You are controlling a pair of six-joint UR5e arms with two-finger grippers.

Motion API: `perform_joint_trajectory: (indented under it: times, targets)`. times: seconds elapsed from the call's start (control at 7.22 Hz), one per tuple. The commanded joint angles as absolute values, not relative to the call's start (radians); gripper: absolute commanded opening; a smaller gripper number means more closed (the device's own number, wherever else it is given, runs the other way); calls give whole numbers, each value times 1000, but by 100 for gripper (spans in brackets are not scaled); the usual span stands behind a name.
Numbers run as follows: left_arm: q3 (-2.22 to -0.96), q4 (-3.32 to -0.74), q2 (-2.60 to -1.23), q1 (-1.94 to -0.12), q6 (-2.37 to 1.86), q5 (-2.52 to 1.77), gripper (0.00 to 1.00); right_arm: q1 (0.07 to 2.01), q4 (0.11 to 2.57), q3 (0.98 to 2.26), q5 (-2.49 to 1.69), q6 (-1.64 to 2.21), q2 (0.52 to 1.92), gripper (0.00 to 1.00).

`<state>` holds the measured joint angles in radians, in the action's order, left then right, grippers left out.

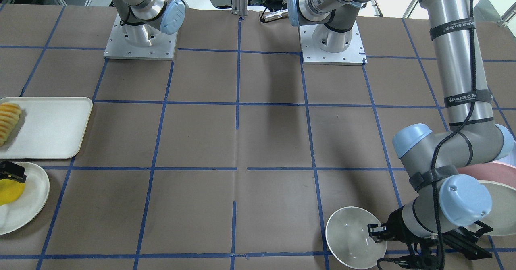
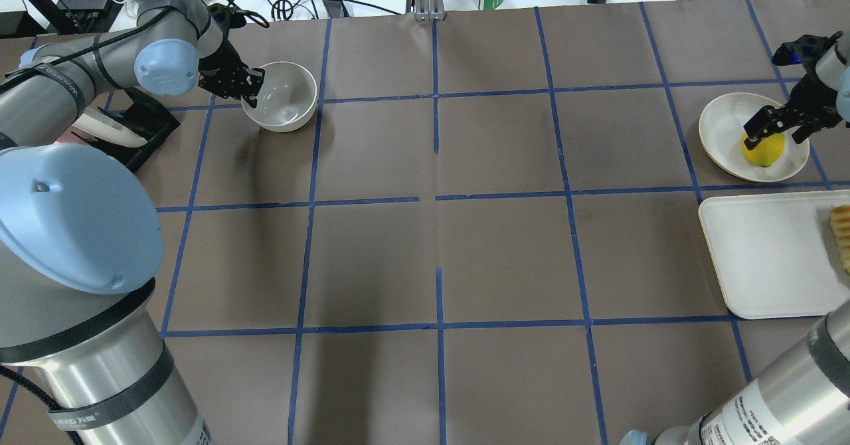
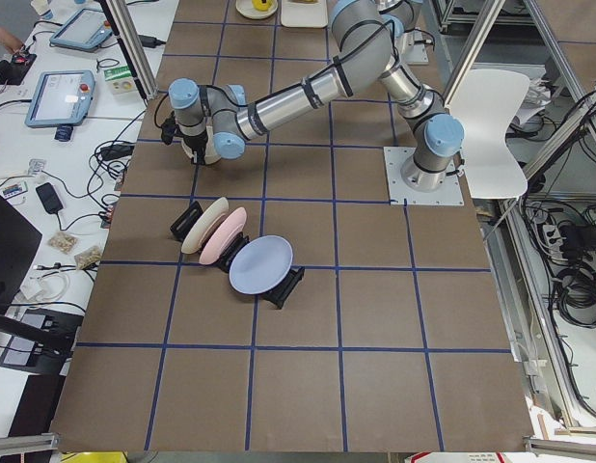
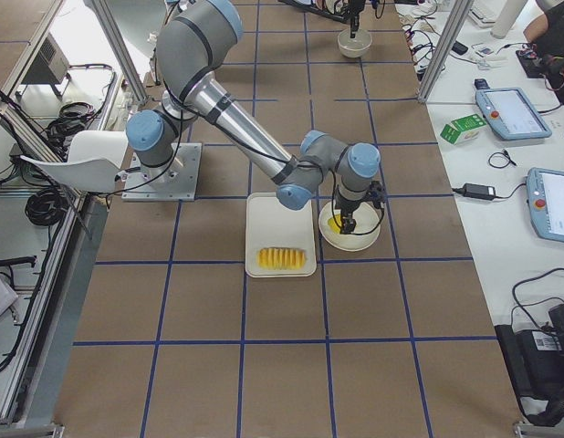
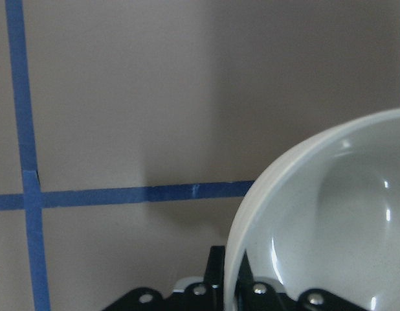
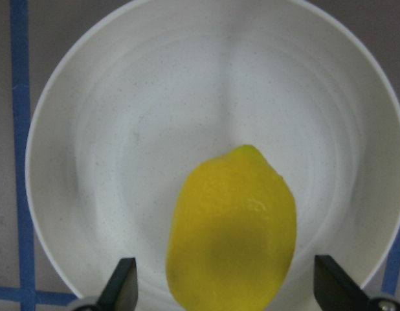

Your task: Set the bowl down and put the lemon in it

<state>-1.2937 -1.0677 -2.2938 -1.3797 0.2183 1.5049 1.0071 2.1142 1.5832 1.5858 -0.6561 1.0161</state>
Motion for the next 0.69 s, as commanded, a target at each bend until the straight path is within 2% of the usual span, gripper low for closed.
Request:
perform_joint_trajectory:
  times: [0.0, 0.14, 0.28, 0.42, 0.55]
  targets:
    - [-1286, -1098, -2266, -1378, 216, 1477, 0, 1005, 2134, 1585, 1572, -649, 999, 72]
    - [-1287, -1176, -2232, -1400, 184, 1477, 0, 1006, 2132, 1585, 1574, -647, 999, 38]
    - [-1293, -1213, -2194, -1414, 137, 1476, 0, 1006, 2128, 1583, 1574, -646, 1008, 20]
    - [-1295, -1274, -2166, -1442, 126, 1476, 0, 1006, 2111, 1574, 1574, -641, 1029, 15]
    - [-1308, -1311, -2134, -1500, 53, 1433, 0, 1006, 2080, 1578, 1575, -641, 1107, 15]
